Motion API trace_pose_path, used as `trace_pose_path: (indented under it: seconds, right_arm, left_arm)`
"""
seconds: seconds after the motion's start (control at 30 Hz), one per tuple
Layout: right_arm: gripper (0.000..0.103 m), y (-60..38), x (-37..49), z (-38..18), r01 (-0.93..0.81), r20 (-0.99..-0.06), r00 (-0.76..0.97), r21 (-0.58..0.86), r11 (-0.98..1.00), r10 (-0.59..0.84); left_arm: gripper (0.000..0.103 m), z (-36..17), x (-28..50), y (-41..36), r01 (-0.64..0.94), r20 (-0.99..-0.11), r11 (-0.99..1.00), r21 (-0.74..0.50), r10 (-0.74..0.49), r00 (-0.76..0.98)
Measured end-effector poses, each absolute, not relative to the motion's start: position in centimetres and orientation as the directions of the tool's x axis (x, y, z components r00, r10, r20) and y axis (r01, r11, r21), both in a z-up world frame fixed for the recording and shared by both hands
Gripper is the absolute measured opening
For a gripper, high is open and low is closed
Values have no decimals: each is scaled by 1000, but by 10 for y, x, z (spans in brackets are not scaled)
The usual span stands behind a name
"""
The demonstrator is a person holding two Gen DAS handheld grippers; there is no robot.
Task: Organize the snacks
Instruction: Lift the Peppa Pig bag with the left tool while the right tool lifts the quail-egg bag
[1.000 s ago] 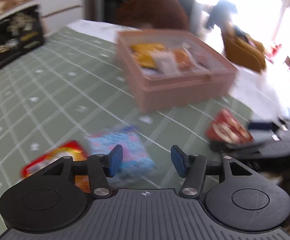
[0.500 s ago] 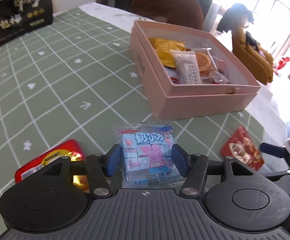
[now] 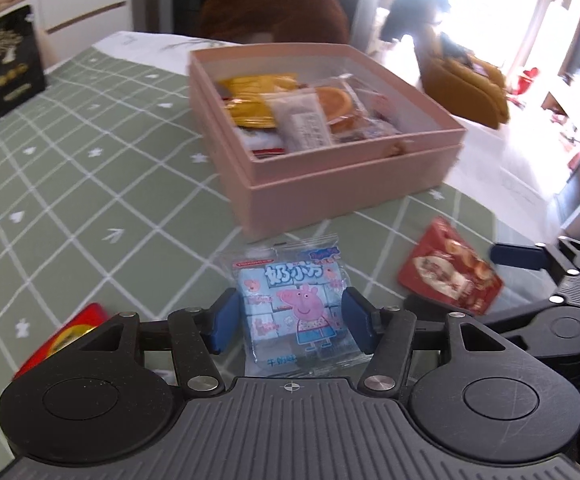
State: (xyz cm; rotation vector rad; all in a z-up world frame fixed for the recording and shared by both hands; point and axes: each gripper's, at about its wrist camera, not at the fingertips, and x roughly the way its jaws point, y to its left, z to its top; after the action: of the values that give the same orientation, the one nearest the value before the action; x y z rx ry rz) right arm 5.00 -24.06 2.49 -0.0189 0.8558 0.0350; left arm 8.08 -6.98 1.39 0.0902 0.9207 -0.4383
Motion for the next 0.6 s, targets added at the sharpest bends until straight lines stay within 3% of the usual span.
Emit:
trace_pose_path:
  seconds: [0.13, 0.6]
  right_arm:
    - [103, -240, 49, 25, -39, -754, 656, -4, 999, 23]
    - [103, -238, 51, 28, -102, -782, 620, -1, 995, 62]
  left_arm:
    - [69, 10, 85, -68, 404, -782, 903, -148, -357, 511]
    - [65, 5, 67, -51, 394, -730, 891, -225, -422, 537]
